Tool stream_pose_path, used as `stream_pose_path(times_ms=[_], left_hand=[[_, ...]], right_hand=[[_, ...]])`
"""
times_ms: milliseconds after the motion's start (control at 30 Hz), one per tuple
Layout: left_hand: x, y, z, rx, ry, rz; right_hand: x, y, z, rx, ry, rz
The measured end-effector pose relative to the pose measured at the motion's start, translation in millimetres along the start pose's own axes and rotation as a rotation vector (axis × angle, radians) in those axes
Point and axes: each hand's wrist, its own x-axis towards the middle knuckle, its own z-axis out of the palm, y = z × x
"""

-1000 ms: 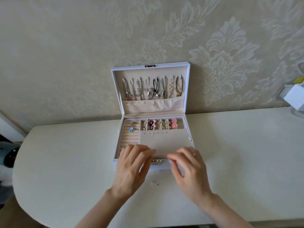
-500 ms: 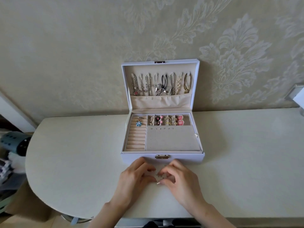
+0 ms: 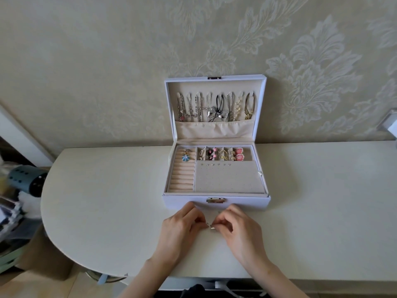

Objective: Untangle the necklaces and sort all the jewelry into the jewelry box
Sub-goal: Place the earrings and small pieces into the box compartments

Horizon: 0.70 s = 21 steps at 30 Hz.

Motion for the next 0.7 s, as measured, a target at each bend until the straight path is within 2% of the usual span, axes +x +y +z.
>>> stream_pose_path(times_ms=[367,700], left_hand=[[0.2,-1.4,-1.9,-0.077,-0.001,-0.100],[2.6,2.4,-1.6,-0.010,-0.022,0.067]], right_hand=[[0.9,0.7,-1.8,0.072,0.017,0.024],[-0.4,1.2,-0.8,0.062,0.053,-0.002]])
